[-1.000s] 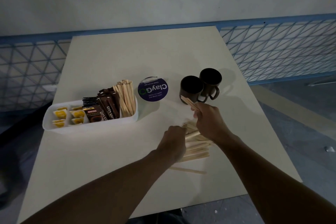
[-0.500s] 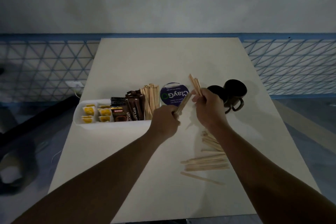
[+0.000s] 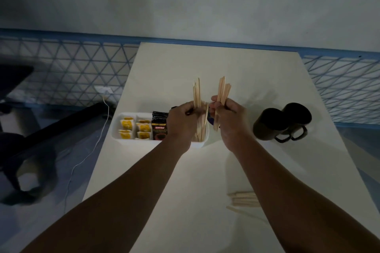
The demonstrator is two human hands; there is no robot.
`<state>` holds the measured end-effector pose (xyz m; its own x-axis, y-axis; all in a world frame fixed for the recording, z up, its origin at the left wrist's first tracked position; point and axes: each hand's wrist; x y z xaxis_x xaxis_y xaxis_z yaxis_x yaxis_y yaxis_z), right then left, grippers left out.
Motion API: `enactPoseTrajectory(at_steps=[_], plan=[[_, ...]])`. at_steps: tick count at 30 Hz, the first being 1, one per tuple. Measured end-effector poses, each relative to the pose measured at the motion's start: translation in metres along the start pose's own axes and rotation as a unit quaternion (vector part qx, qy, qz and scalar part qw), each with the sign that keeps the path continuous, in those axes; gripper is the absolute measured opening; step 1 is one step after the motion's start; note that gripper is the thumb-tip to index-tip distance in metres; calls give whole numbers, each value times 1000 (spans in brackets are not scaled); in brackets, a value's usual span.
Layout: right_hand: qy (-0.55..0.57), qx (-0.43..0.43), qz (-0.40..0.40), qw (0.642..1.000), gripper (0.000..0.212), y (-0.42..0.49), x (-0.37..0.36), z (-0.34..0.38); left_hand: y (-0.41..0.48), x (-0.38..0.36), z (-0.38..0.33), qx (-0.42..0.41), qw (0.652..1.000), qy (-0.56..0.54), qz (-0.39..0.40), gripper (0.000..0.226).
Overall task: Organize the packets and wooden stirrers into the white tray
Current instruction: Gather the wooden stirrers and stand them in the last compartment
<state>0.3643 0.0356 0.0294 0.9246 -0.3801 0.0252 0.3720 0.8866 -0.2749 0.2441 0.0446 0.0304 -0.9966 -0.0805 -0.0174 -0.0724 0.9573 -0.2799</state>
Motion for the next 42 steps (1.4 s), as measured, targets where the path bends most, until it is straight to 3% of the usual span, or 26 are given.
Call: enactPoseTrajectory(at_steps=[6, 13, 20, 29, 34, 38, 42], plan=[[82, -28, 9, 996, 21, 3, -19, -8, 1, 2, 4, -15, 999, -25, -21, 17], [80, -45, 6, 996, 20, 4, -27, -26, 0, 0, 25, -8, 999, -22, -35, 22], [-79, -7, 0, 997, 23, 0, -27, -36, -3, -5, 32, -7, 997, 15, -81, 17], [-317, 94, -2, 944, 14, 0, -23, -27, -5, -6, 23, -49, 991, 78, -93, 22], [-348, 186, -19, 919, 10, 5, -21, -25, -5, -3, -1, -164, 968, 179, -68, 22], [-349, 176, -43, 919, 37, 6, -14, -19, 4, 3, -14, -189, 954, 233, -21, 37], [-341, 151, -35, 927, 42, 10, -8, -20, 17, 12, -23, -198, 940, 279, 1, 45]])
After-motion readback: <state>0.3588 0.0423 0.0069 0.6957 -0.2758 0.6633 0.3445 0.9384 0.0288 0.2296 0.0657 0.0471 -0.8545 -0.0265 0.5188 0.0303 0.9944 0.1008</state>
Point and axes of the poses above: each hand's wrist, its own y-axis towards the middle knuckle, its own x-axis out of the back of the hand, z = x × y, and after that the axes turned 5 degrees about -y, right-handed
